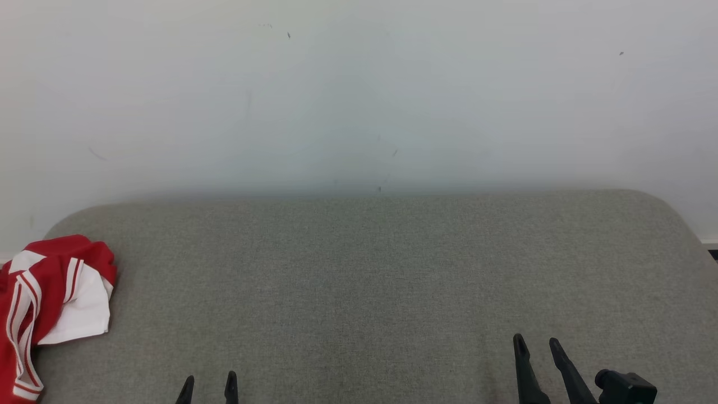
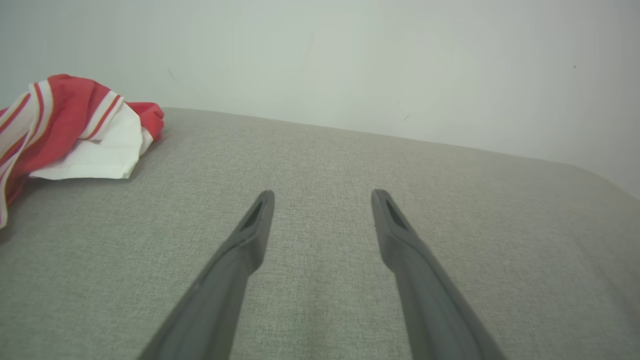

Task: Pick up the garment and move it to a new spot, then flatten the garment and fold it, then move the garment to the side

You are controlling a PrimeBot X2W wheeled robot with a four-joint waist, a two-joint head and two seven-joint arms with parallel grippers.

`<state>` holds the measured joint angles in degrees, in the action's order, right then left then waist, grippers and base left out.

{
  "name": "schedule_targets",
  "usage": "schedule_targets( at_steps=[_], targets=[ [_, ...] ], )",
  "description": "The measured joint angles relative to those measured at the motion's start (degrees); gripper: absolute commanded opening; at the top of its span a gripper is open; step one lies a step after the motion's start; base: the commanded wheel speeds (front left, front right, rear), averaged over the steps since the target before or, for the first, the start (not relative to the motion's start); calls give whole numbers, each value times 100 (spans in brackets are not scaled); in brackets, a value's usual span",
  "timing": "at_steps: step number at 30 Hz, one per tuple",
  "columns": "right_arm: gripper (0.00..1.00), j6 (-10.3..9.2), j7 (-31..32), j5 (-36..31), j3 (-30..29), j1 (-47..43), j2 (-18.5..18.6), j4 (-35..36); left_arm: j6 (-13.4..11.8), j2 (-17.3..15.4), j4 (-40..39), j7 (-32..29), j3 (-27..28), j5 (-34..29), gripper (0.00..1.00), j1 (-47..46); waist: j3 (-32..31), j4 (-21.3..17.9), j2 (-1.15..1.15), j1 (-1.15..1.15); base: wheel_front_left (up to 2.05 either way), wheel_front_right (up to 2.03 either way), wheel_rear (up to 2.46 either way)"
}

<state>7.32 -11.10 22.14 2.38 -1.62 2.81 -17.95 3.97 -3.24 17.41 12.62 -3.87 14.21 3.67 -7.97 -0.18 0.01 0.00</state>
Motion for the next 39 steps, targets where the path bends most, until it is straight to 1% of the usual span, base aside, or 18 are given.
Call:
schedule_targets(
  at_steps=[11,23,25,32,39],
  targets=[
    [100,5,-66,-400,73,-72,1,4,3,0,58,134,7,-415,100,81,-106,10,0,0,0,0,0],
    [100,5,-131,-751,93,-82,2,-52,-52,8,243,241,89,-615,100,86,-168,37,0,0,0,0,0],
    [100,5,-125,-759,90,-83,2,-74,-71,13,256,243,129,-595,100,85,-168,44,0,0,0,0,0],
    [100,5,-47,-660,60,-90,3,-180,-45,29,319,243,296,-133,100,85,-166,61,0,0,0,0,0],
    [100,5,-43,-600,58,-90,3,-234,3,29,392,243,282,-22,100,73,-156,83,-1,0,0,0,0]
  ],
)
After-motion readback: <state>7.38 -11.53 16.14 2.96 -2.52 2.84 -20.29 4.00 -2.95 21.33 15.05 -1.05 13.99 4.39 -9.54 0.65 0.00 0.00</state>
